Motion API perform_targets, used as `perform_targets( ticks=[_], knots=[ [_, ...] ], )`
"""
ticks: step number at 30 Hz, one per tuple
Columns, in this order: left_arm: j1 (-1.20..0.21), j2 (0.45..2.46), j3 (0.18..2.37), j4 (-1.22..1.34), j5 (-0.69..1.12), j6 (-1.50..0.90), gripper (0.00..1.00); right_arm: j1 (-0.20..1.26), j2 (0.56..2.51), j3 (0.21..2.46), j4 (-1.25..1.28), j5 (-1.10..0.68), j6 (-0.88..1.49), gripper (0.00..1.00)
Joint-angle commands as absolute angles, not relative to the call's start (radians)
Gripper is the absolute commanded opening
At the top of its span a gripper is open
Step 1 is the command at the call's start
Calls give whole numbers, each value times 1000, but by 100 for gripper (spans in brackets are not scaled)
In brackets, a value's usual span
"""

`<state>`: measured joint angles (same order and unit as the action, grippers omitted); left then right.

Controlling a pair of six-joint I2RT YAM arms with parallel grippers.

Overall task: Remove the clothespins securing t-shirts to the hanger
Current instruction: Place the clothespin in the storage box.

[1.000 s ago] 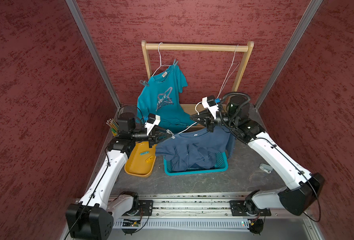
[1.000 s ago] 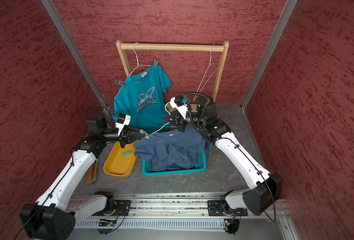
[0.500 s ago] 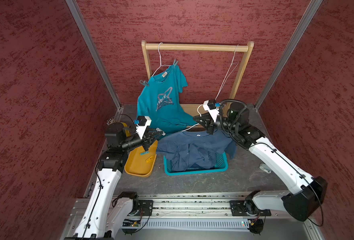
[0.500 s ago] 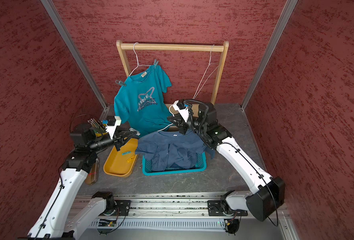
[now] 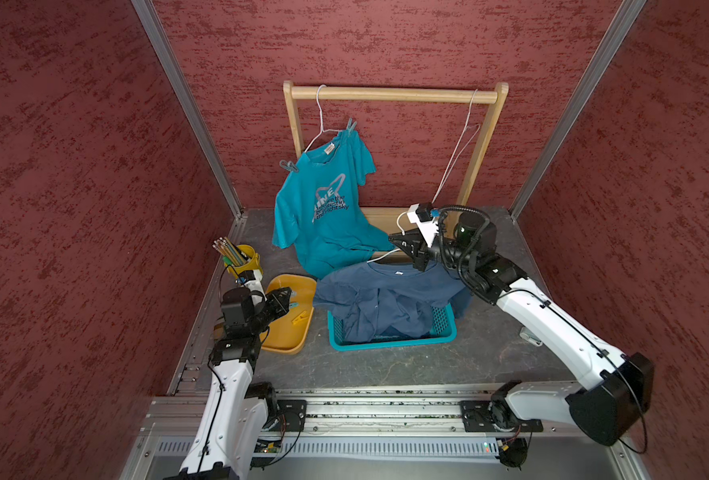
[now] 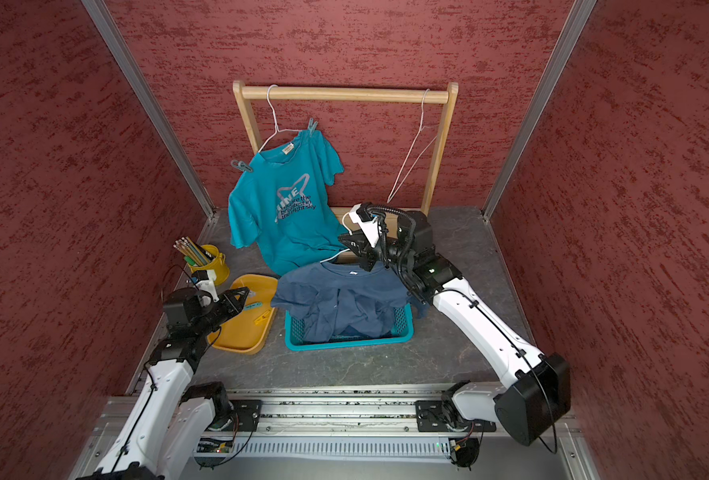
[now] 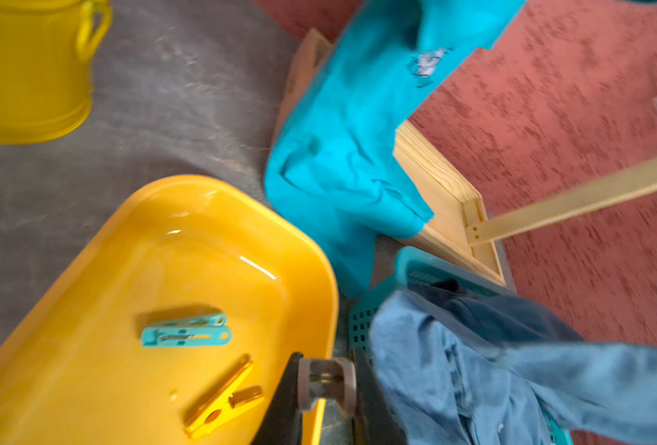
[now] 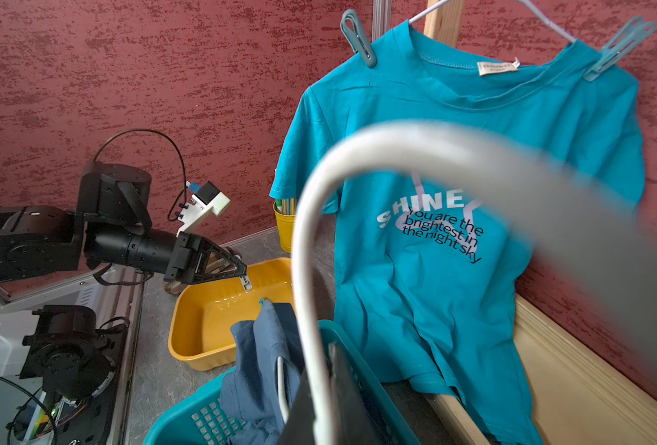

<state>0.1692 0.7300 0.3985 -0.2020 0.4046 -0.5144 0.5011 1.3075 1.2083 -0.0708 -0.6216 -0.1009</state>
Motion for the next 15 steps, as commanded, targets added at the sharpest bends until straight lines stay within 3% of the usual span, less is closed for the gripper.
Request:
perform_targets(
  ticks=[1, 6, 9, 15],
  knots=[
    [188, 751, 405, -192, 337, -610, 21, 499, 1283, 1203, -28, -619, -84, 0],
    [199, 773, 439, -276, 369, -568, 48, 498, 1270, 1197, -12, -617, -63, 0],
    [205, 742, 441, -288, 370, -551, 58, 499, 1264, 1200, -8, -619, -48, 0],
    [204, 680, 466, -289, 410, -505, 61, 498, 1241, 1171, 25, -606, -10, 0]
  ],
)
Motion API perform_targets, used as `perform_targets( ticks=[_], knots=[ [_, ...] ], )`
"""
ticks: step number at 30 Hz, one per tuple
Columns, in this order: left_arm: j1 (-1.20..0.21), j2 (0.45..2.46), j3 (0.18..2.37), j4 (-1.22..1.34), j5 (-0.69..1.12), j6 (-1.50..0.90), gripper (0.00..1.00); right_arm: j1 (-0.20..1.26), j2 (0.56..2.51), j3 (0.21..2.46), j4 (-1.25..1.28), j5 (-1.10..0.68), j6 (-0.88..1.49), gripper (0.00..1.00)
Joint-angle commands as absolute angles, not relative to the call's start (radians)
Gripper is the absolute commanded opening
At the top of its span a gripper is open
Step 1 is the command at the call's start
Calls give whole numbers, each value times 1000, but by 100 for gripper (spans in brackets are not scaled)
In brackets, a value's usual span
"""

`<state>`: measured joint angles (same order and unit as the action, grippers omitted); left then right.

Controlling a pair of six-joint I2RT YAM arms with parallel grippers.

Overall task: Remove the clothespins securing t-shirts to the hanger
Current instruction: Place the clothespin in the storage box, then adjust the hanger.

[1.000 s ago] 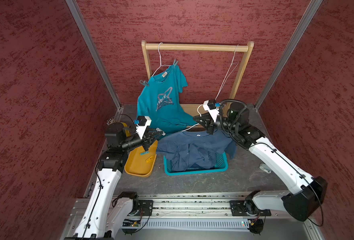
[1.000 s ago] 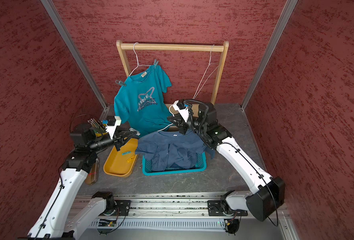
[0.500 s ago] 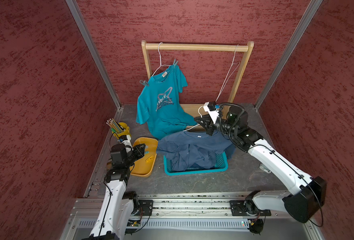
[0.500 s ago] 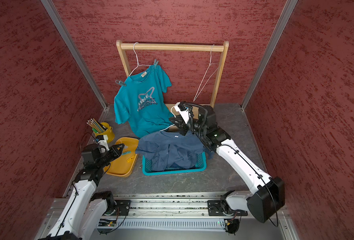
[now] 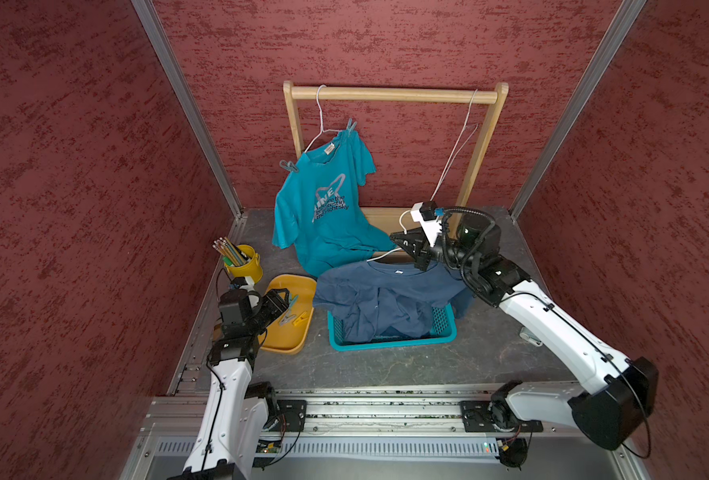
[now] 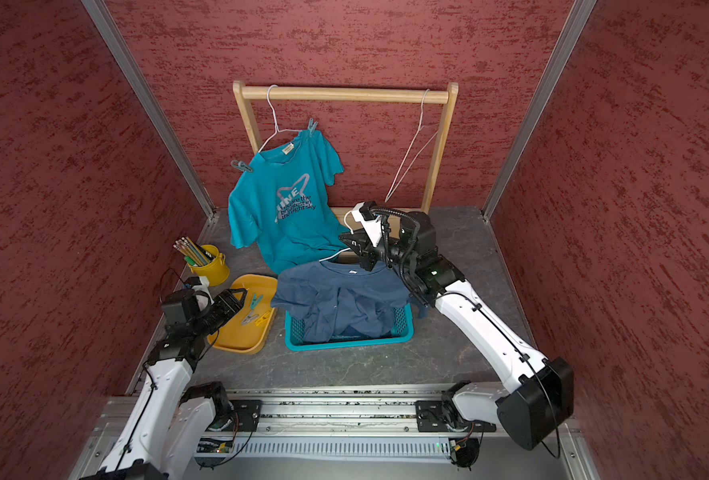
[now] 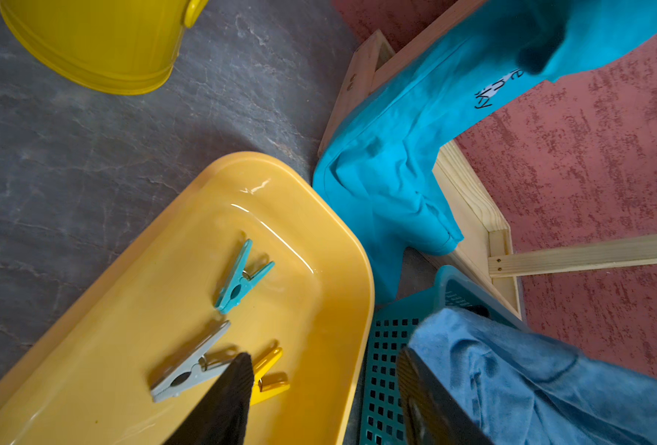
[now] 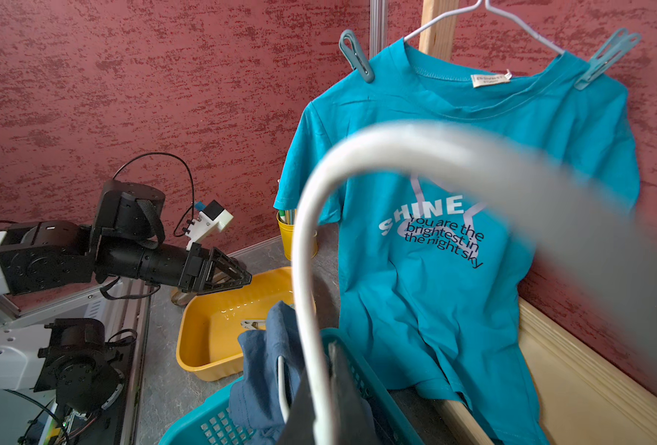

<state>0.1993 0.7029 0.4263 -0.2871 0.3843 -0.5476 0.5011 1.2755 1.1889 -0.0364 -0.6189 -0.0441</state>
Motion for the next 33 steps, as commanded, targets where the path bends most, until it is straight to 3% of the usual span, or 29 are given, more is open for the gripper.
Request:
perform_targets(
  ticks=[1, 5, 10, 16, 20, 26, 33],
  knots=[
    [200, 675, 476, -283, 430, -499, 61, 498, 1239, 1164, 34, -606, -3, 0],
    [90, 655, 558, -255, 461, -427, 60, 500, 1243, 1137, 79, -609, 30, 0],
    [-244, 652, 707, -274, 260, -166, 61, 517, 1271, 1145, 85, -579, 62, 0],
    [-609, 752, 784, -121, 219, 125, 61, 553, 1291, 1140, 84, -552, 62, 0],
    [-780, 885, 839, -111, 132, 342, 64, 583, 1302, 1141, 90, -542, 96, 0],
    [-825, 1015, 875, -121, 142, 420, 65, 637, 1285, 1126, 58, -549, 69, 0],
    [-750, 1015, 852, -32, 188, 275, 61, 638, 1266, 1103, 27, -528, 36, 0]
  ],
)
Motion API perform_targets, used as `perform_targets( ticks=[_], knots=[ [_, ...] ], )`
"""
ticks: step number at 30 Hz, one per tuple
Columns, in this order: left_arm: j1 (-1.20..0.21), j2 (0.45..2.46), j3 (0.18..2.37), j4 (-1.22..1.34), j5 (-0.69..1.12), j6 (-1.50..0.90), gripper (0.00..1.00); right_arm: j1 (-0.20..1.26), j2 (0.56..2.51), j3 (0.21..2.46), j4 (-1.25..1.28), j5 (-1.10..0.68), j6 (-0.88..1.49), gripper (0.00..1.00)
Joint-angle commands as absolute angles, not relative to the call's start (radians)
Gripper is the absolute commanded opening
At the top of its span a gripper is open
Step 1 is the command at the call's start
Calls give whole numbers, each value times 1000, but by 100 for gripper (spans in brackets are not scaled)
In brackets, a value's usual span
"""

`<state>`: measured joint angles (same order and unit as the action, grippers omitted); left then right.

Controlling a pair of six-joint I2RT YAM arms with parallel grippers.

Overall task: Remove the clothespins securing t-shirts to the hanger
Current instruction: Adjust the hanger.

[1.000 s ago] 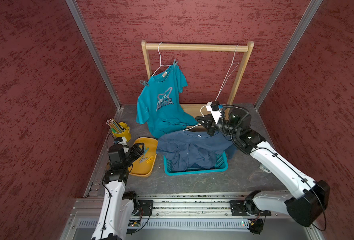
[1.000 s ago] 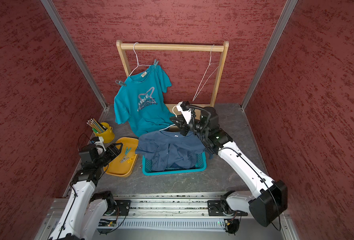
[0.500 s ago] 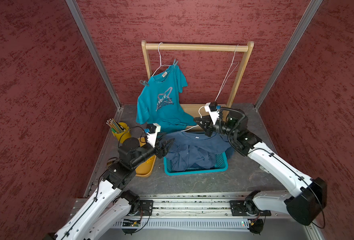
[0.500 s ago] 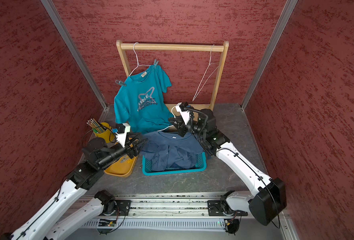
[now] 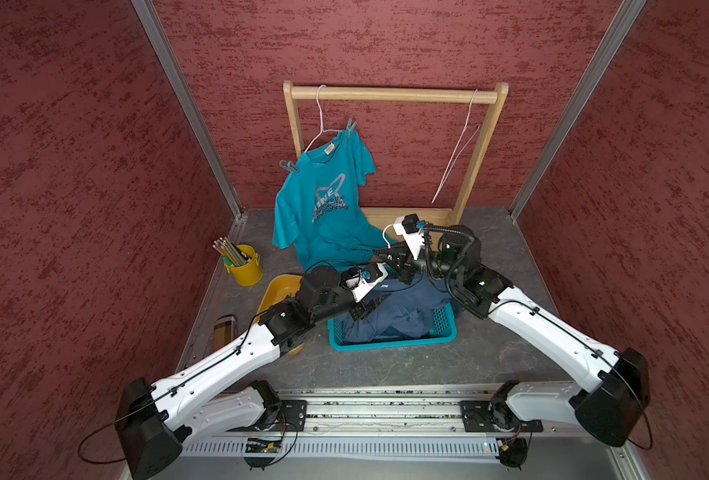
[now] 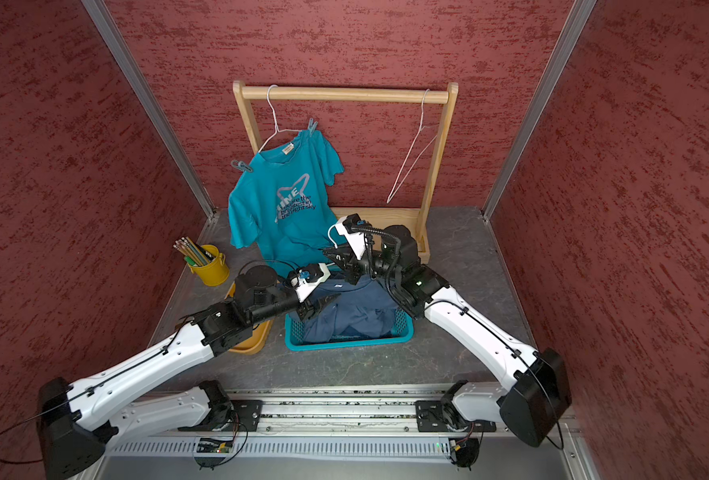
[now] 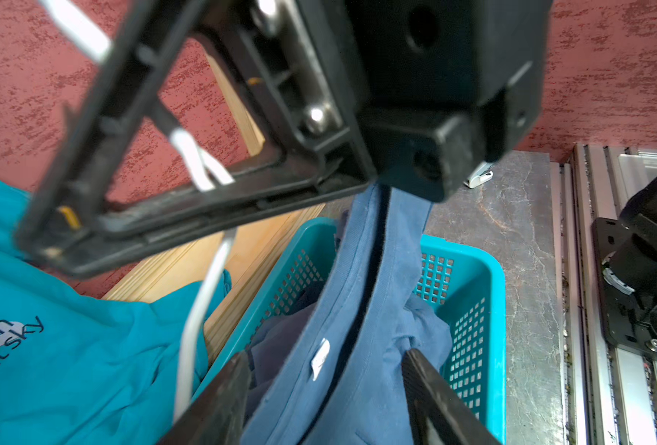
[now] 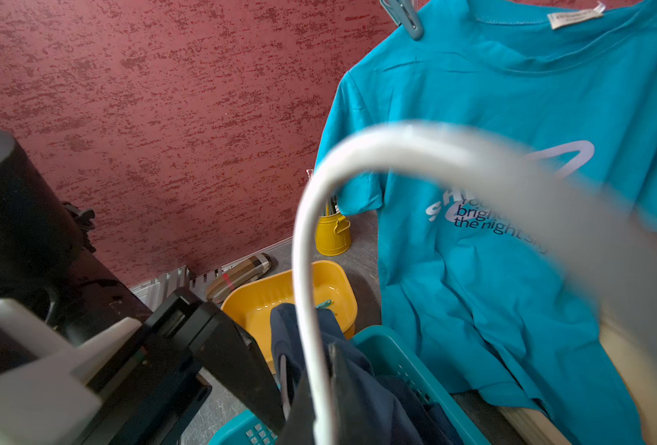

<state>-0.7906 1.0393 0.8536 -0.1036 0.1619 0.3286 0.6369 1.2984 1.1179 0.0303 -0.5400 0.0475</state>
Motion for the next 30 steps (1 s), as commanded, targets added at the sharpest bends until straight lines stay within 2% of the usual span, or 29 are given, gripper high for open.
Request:
perform_targets(
  ticks=[1, 8, 13, 20, 22, 25, 27, 30],
  knots=[
    [-726, 1000, 841, -17, 223, 251, 59, 637, 1264, 1098, 32, -526, 37, 0],
    [-637, 922, 754, 84, 287, 247, 54, 638, 1251, 1069, 74, -543, 48, 0],
    [-597, 969, 789, 66, 381, 261, 54, 640, 1267, 1077, 86, -625, 61, 0],
    [-598, 1045, 810, 64, 433, 272, 53, 642, 1251, 1081, 84, -627, 63, 0],
    [-598, 1057, 804, 84, 430, 268, 46, 643, 1249, 1083, 78, -636, 60, 0],
    [-598, 1077, 818, 79, 409, 264, 22, 643, 1246, 1083, 66, -636, 54, 0],
    [-598, 1089, 831, 57, 375, 272, 2, 643, 1241, 1087, 58, -623, 48, 0],
    [-591, 1080, 823, 43, 347, 297, 0, 643, 1222, 1089, 44, -580, 28, 0]
  ],
)
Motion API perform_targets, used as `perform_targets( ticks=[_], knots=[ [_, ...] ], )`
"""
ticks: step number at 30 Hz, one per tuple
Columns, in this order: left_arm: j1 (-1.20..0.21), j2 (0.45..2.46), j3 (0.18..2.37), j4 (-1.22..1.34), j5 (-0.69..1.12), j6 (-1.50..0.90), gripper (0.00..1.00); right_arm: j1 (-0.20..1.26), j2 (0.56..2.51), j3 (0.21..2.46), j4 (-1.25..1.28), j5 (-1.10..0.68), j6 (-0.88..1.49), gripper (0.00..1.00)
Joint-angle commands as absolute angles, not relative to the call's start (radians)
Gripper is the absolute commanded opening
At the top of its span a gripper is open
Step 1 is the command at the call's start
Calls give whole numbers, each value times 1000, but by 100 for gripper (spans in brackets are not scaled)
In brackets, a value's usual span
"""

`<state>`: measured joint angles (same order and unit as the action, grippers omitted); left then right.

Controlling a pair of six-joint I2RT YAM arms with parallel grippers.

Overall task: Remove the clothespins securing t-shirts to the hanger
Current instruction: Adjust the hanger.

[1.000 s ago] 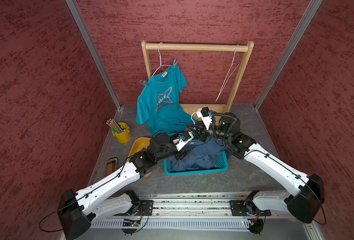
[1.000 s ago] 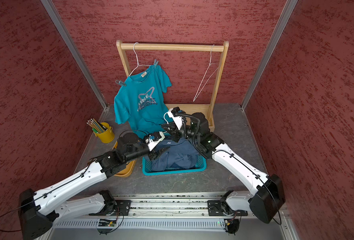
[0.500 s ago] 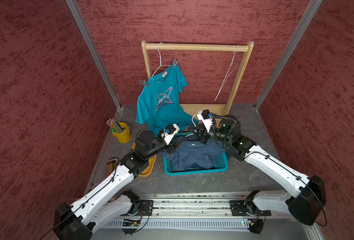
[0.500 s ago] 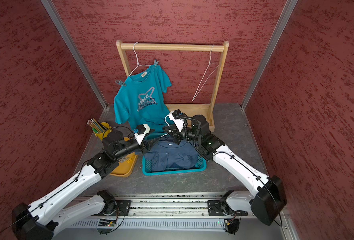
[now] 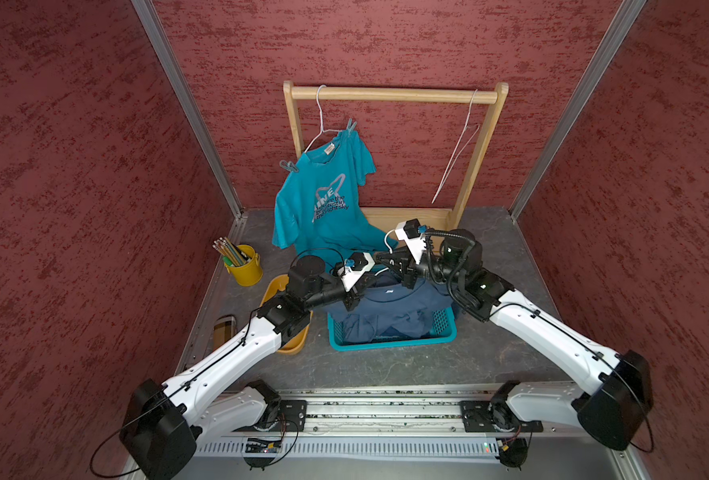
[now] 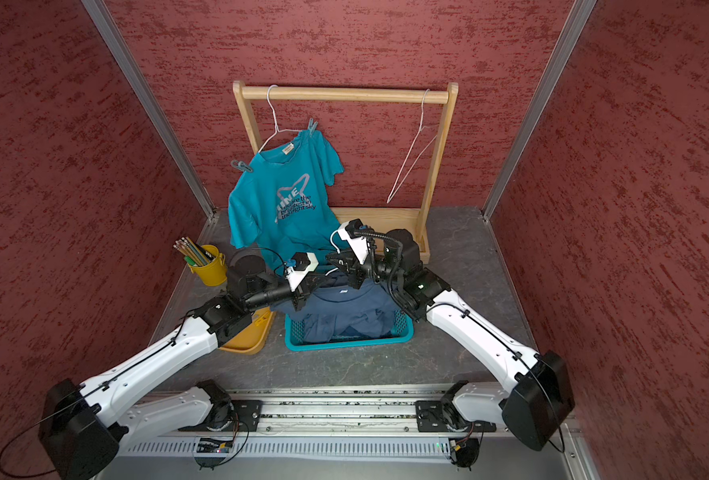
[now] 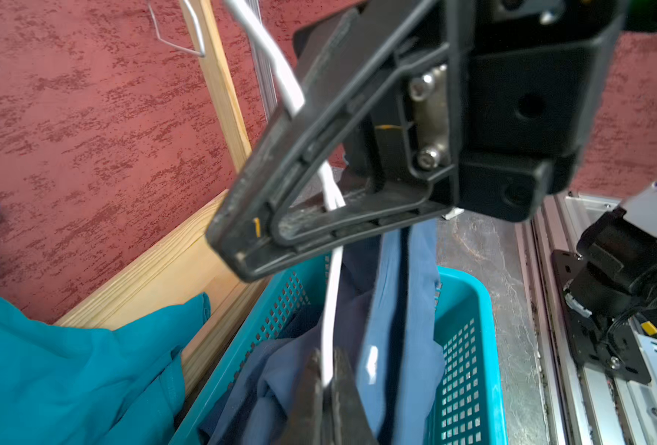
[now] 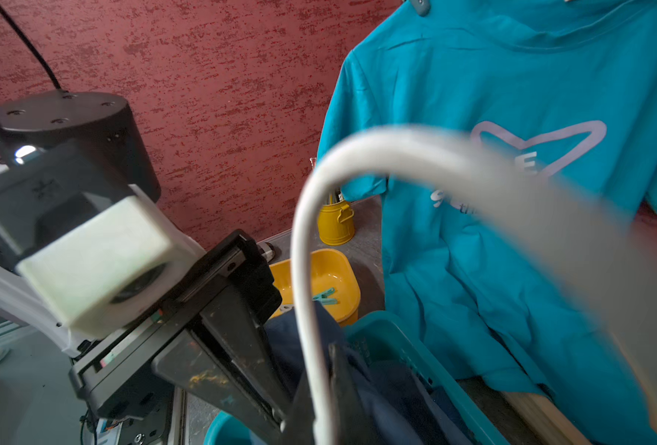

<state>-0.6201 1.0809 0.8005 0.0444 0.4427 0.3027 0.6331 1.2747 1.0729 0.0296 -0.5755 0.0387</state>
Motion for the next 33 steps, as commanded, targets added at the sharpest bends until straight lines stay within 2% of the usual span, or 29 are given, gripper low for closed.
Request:
perform_targets(
  ticks=[1, 3, 7, 11, 19, 25, 33],
  knots=[
    [-584, 1072, 816, 40, 352, 301, 0, 643, 1210, 1086, 45, -564, 22, 2],
    [-564, 1052, 802, 32, 381, 302, 0, 643, 1190, 1080, 52, -542, 8, 10],
    [-520, 996, 772, 31, 413, 293, 0, 643, 1161, 1069, 70, -491, 0, 35],
    [-473, 940, 765, -5, 432, 291, 0, 641, 1128, 1070, 53, -451, -19, 52],
    [-397, 833, 815, -149, 484, 347, 0, 613, 998, 1081, -110, -284, -129, 67],
    [-269, 830, 882, -228, 726, 340, 0, 426, 938, 1016, -85, -574, -83, 69],
    [-155, 879, 947, -298, 1001, 318, 0, 245, 906, 838, 206, -960, 154, 77]
  ],
)
